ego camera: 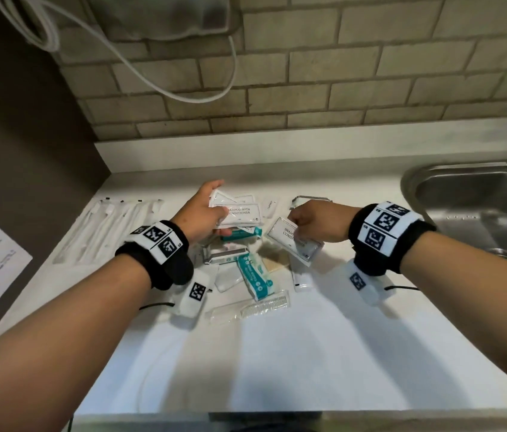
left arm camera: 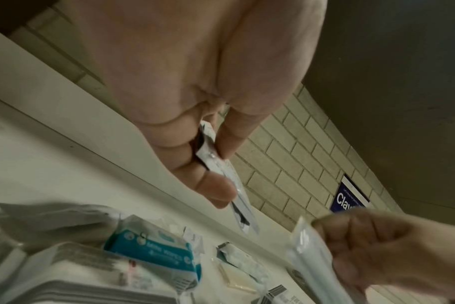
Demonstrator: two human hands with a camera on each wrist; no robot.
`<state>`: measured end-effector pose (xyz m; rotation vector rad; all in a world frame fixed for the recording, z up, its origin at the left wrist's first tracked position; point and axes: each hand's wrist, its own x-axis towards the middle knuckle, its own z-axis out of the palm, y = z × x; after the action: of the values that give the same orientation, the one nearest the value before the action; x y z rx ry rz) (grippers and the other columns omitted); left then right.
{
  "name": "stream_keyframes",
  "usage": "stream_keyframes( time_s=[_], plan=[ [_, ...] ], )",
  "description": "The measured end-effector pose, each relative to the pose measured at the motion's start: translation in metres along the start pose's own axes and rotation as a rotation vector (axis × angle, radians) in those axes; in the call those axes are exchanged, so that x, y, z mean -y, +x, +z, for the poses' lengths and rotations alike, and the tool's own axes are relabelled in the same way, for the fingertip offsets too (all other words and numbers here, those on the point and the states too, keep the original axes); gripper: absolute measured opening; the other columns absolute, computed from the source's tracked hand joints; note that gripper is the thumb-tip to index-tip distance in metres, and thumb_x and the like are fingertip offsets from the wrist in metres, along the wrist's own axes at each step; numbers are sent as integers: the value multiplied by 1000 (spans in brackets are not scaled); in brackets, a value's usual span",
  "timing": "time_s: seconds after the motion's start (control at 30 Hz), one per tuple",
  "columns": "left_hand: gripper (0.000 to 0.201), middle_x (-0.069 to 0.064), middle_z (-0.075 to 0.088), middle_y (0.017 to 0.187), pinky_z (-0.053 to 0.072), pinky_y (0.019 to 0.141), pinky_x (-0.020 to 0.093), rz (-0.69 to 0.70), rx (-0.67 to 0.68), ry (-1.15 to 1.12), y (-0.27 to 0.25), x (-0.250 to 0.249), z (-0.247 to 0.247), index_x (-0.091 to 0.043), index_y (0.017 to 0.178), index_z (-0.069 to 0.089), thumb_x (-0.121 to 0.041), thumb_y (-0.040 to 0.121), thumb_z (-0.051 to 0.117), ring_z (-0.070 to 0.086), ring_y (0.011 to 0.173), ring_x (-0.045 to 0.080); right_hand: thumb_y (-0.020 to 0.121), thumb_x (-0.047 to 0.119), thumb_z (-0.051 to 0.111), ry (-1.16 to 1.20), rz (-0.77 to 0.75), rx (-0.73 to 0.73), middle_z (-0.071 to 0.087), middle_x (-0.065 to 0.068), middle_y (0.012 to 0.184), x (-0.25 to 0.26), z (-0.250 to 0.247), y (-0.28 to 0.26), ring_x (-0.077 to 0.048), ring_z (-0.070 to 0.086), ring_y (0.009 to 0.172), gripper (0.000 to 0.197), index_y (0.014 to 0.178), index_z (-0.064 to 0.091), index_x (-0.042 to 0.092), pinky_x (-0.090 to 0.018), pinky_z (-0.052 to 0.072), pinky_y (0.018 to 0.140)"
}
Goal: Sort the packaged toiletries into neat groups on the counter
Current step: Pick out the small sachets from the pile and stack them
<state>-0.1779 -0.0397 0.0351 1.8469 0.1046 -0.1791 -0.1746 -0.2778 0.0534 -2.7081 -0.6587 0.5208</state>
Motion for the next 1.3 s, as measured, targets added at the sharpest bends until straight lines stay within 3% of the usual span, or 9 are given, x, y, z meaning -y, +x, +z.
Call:
stream_keyframes(
  time_s=[0.13, 0.3, 0.43, 0.5, 0.6, 0.9, 1.03, 1.17, 1.3],
  plan=[
    [53, 6, 45, 127, 61, 62, 33, -6, 45, -17, -7, 2, -1, -30, 139, 43, 0, 96, 49, 66, 73, 19, 92, 12, 60, 239, -35, -60, 59, 12, 68, 7, -15, 10, -5, 50, 55, 12, 97, 49, 16, -15, 40, 50],
    [40, 4, 47, 92, 60, 74, 49, 7, 82, -16, -10, -2, 1, -26, 125, 53, 1, 96, 47, 60, 48, 8, 87, 13, 68, 260, -113, -79, 61, 11, 67, 21, -21, 30, 2, 50, 51, 12, 89, 56, 17, -17, 40, 55],
    [29, 16, 59, 98, 57, 45, 29, 2, 64, -238, -14, -18, 1, -17, 105, 58, 1, 97, 38, 65, 74, 23, 84, 19, 72, 203, -125, -219, 57, 7, 74, 37, -29, 47, -6, 48, 63, 11, 85, 61, 18, -8, 37, 53],
    [25, 19, 62, 106, 57, 49, 30, -4, 53, -331, -11, -21, -8, -14, 104, 58, -4, 97, 37, 64, 88, 30, 83, 21, 73, 212, -128, -250, 58, 8, 72, 46, -32, 57, -8, 50, 65, 11, 85, 63, 18, -13, 39, 55],
    [16, 10, 60, 98, 59, 60, 35, 38, 60, -260, -5, -22, -21, -14, 112, 56, -16, 97, 51, 61, 90, 23, 80, 28, 75, 220, -162, -296, 57, 11, 64, 64, -34, 67, -4, 50, 56, 15, 81, 65, 17, -13, 40, 51],
    [22, 13, 61, 117, 58, 55, 25, 144, -76, -152, 2, -10, -78, -21, 110, 53, -7, 94, 58, 69, 89, 27, 87, 34, 65, 198, -134, -360, 57, 2, 68, 77, -26, 93, -12, 49, 61, 27, 84, 63, 8, -21, 35, 52],
    [23, 12, 59, 120, 59, 56, 26, 139, -138, -153, 1, 3, -101, -19, 113, 52, -6, 94, 57, 69, 90, 24, 87, 29, 65, 42, -123, -186, 68, -3, 97, 83, -12, 110, -18, 56, 80, 20, 100, 65, 13, -24, 42, 70],
    [24, 11, 60, 119, 61, 61, 29, 129, -158, -153, 2, 12, -114, -17, 115, 50, -6, 95, 56, 69, 90, 24, 78, 53, 69, -160, -134, 108, 53, 0, 134, 107, 17, 123, -22, 49, 119, 65, 135, 47, 29, -36, 42, 98],
    [24, 12, 59, 121, 60, 60, 27, 115, -159, -139, 2, 19, -120, -19, 115, 52, -7, 94, 58, 70, 93, 24, 75, 68, 62, -371, -159, 259, 40, -2, 146, 125, 45, 127, -28, 33, 133, 84, 146, 33, 34, -42, 32, 106]
  ],
)
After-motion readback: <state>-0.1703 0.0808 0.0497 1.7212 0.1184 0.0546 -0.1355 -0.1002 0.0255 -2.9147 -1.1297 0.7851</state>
